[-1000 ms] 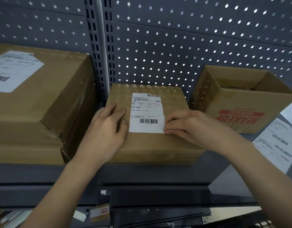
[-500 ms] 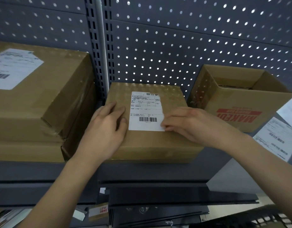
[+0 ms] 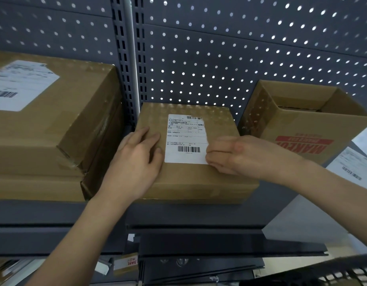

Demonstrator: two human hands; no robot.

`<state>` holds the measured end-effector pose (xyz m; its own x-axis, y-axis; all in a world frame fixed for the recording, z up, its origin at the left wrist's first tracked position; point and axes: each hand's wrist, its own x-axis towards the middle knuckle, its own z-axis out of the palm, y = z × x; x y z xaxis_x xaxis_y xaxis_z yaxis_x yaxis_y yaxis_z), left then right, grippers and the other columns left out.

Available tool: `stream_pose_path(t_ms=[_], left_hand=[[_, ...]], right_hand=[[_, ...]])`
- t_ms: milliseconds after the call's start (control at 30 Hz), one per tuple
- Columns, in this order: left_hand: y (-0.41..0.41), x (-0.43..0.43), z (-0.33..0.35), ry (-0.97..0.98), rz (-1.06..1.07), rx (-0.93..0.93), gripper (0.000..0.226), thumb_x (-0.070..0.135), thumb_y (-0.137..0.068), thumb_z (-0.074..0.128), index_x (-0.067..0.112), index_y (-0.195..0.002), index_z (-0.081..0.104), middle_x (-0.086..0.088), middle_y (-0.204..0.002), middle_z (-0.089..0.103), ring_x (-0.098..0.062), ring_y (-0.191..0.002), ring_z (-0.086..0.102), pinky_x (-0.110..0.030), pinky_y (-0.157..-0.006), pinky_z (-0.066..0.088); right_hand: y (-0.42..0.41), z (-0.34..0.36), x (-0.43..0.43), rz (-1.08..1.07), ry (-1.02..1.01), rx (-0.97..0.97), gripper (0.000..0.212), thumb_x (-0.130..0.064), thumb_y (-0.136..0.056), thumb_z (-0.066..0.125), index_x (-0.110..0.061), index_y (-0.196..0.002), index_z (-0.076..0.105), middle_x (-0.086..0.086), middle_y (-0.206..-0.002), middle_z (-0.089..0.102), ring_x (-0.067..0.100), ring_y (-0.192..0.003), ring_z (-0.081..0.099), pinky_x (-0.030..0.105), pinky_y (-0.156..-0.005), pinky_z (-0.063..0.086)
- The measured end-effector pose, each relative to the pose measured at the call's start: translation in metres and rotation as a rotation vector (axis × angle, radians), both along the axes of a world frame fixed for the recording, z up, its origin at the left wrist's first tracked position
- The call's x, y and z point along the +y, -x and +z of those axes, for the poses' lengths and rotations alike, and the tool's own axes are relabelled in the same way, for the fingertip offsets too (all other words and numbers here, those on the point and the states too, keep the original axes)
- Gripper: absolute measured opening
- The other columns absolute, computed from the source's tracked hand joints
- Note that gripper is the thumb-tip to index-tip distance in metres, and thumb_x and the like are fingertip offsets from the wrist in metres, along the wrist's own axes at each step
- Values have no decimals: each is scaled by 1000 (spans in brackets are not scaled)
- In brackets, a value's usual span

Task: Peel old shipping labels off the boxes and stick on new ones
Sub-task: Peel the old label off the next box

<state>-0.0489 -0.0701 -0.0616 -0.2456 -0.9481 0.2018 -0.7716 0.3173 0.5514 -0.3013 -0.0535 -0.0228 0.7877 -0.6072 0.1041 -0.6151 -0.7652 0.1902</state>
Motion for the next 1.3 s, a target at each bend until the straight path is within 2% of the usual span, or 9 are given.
stream_pose_path(t_ms=[133, 300, 467, 633, 767, 867, 1033, 1133, 1300], left_hand=[[0, 0, 0, -6, 0, -9, 47, 34, -100, 43, 23, -145, 44, 1, -157, 30, -20, -145, 19, -34, -115, 18], [-1, 0, 0, -1, -4, -10, 47, 35, -100, 43, 23, -145, 44, 1, -157, 30, -19, -145, 19, -31, -114, 17], [-1, -1, -1, 5, -5, -9, 46, 34, -100, 44, 22, -144, 45, -1, -156, 31, -19, -145, 21, -29, -114, 16], [-1, 0, -1, 0, -5, -19, 46, 35, -100, 44, 23, -145, 44, 0, -157, 30, -19, -145, 20, -28, -113, 15], [-1, 0, 0, -1, -6, -17, 46, 34, -100, 44, 24, -144, 44, 0, -156, 30, -20, -145, 20, -28, -113, 14], [0, 0, 0, 2, 0, -33, 45, 33, -100, 44, 24, -144, 45, 0, -156, 31, -21, -145, 22, -31, -115, 17], [1, -1, 1, -5, 14, -65, 45, 33, -100, 42, 25, -145, 44, 1, -156, 32, -22, -145, 23, -37, -116, 22], [1, -3, 2, -21, 23, -79, 46, 34, -100, 41, 27, -145, 43, 3, -156, 31, -22, -145, 23, -39, -115, 24], [3, -5, 3, -34, 34, -104, 45, 33, -100, 41, 28, -144, 43, 4, -156, 31, -23, -144, 24, -46, -112, 31]], right_hand=[[-5, 2, 0, -33, -42, -68, 31, -21, -97, 36, -7, -87, 62, 4, -87, 57, 20, -75, 57, 34, -61, 54], [-2, 1, 5, -209, -222, -215, 14, -25, -97, 44, -18, -98, 57, -14, -98, 47, 4, -76, 46, 21, -71, 44], [7, 6, 4, -303, -376, -310, 34, -36, -97, 52, -26, -129, 59, -25, -105, 49, -6, -89, 53, 13, -82, 42], [7, 1, 1, -248, -395, -431, 18, -26, -92, 64, -21, -106, 74, -11, -103, 60, 6, -94, 60, 26, -82, 50], [2, -4, 1, -193, -295, -406, 17, -24, -95, 55, -17, -97, 71, -11, -102, 55, 6, -88, 58, 31, -77, 51], [-3, -5, -2, -155, -202, -319, 16, -18, -96, 49, -18, -94, 64, -10, -104, 54, 9, -85, 57, 35, -67, 53], [-13, -5, -20, -152, -128, -194, 16, -6, -91, 59, -22, -94, 61, -9, -103, 54, 13, -78, 56, 39, -56, 51], [-17, -7, -28, -151, -127, -204, 17, -3, -89, 62, -19, -94, 64, -8, -102, 55, 4, -74, 48, 39, -54, 50], [-22, -7, -36, -147, -173, -225, 9, -13, -95, 58, -20, -97, 65, -7, -103, 55, 12, -79, 54, 44, -58, 52]])
